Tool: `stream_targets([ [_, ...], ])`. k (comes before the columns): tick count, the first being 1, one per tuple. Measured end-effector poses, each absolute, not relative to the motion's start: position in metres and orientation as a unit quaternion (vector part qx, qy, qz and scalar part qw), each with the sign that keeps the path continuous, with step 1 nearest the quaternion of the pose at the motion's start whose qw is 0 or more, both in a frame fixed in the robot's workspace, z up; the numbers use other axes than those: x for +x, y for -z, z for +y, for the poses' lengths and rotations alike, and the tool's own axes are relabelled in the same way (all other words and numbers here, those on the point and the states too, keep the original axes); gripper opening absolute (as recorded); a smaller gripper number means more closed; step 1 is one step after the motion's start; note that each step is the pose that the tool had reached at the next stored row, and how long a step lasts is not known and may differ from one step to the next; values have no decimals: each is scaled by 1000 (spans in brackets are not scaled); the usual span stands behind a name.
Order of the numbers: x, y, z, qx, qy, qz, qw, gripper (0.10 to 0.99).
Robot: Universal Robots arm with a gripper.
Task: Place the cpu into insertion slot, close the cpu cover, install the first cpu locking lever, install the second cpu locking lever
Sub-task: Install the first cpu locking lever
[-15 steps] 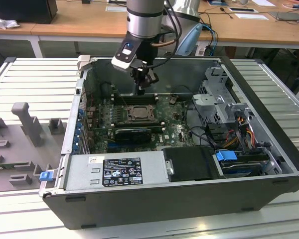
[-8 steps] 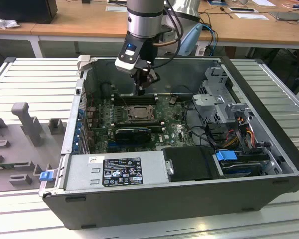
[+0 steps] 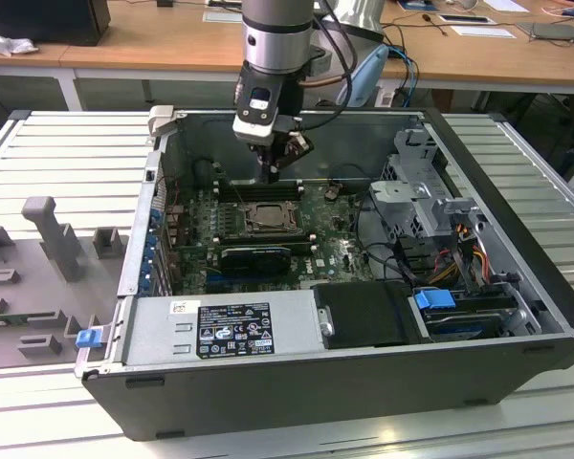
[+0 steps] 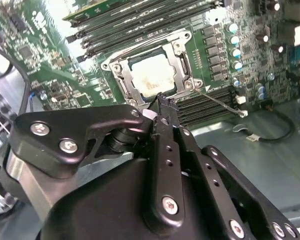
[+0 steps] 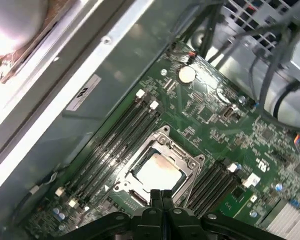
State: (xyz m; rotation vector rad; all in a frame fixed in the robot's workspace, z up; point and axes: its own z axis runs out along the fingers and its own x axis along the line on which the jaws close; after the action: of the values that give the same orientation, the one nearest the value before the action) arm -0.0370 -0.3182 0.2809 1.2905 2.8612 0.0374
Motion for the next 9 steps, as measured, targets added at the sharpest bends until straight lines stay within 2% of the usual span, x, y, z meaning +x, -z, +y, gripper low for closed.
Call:
stream_targets([
  [9, -37, -281, -318, 351, -14, 936, 5, 106],
])
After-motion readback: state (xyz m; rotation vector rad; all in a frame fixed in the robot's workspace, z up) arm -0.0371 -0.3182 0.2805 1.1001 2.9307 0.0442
